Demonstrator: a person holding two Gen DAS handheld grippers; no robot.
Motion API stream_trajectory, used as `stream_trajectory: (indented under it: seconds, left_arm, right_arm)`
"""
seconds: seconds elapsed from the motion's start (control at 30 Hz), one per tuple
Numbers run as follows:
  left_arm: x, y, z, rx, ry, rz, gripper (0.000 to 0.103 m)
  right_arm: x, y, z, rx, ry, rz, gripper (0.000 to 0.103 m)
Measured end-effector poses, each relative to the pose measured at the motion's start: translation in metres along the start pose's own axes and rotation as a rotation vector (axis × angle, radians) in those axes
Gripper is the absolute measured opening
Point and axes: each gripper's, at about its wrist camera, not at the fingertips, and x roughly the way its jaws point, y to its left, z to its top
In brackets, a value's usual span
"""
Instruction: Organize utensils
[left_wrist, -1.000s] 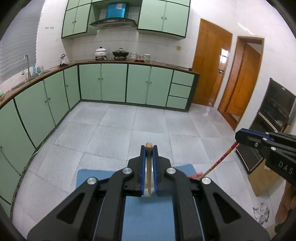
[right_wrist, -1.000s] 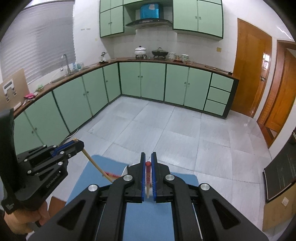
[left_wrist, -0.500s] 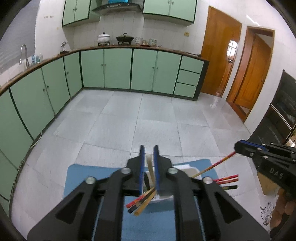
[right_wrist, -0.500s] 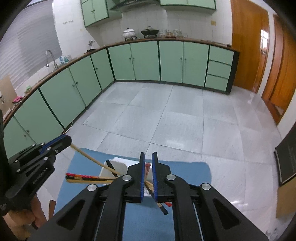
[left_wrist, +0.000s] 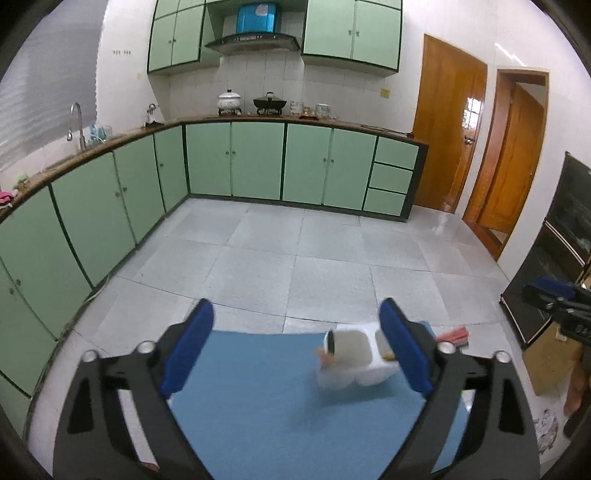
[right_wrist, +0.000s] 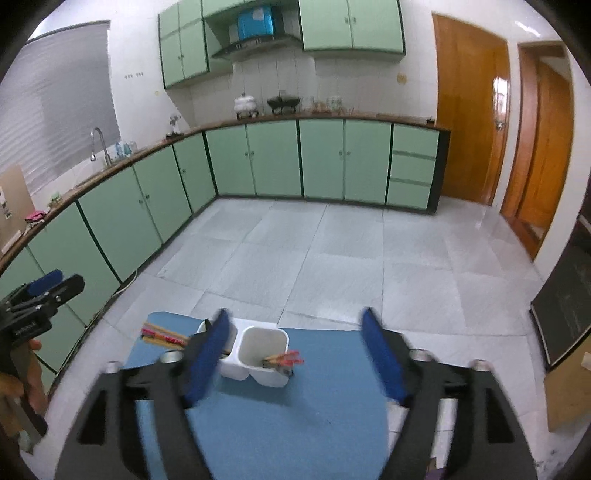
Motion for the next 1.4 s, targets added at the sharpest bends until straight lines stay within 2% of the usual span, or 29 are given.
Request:
stream_trajectory:
  seconds: [0.1, 0.23, 0.3, 0.47, 0.5, 0.6, 0.67, 0.77, 0.9, 1.03, 1.27, 1.4]
  left_arm:
    - [-0.040, 0.007, -0.034, 0.039, -0.022, 0.036, 0.096]
    - [-0.096, 0.014, -0.088, 0.065, -0.089, 0.089, 0.098]
    - [-0.127, 0.020, -0.120, 0.033, -0.125, 0.127, 0.098]
    - [-0.185, 0.018, -0.193, 0.008, -0.124, 0.185, 0.098]
    - [-0.197, 0.014, -0.211, 0.018, -0.115, 0.189, 0.098]
    - [-0.222, 0.007, -0.252, 0.008, -0.085, 0.194, 0.098]
    - [-0.238, 0.001, -0.275, 0.007, -0.068, 0.196, 0.098]
    - [-0.269, -0.011, -0.308, -0.014, -0.068, 0.192, 0.098]
    - [-0.306, -0.029, -0.336, -0.001, -0.079, 0.198, 0.098]
    - [-0.341, -0.040, -0.346, -0.016, -0.111, 0.194, 0.098]
    - [-0.398, -0.058, -0.354, -0.022, -0.174, 0.199, 0.098]
    - [-0.417, -0.066, -0.362, -0.025, -0.179, 0.201, 0.098]
  right_arm:
    - [-0.041, 0.007, -0.030, -0.036, -0.062, -0.018, 0.097]
    - [-0.089, 0.021, -0.088, -0.097, -0.112, -0.098, 0.097]
    - [-0.112, 0.026, -0.128, -0.086, -0.133, -0.125, 0.097]
    - [-0.151, 0.039, -0.220, -0.039, -0.135, -0.229, 0.097]
    - [-0.156, 0.040, -0.233, -0.028, -0.131, -0.224, 0.097]
    - [-0.176, 0.042, -0.285, 0.037, -0.124, -0.129, 0.097]
    - [-0.187, 0.049, -0.312, 0.044, -0.085, -0.113, 0.097]
    - [-0.205, 0.063, -0.339, 0.041, -0.073, -0.111, 0.097]
    - [-0.232, 0.077, -0.355, 0.040, -0.074, -0.120, 0.097]
    - [-0.269, 0.087, -0.364, 0.021, -0.121, -0.159, 0.097]
    - [-0.324, 0.091, -0.371, 0.039, -0.191, -0.146, 0.097]
    - [-0.347, 0.094, -0.373, 0.031, -0.236, -0.143, 0.097]
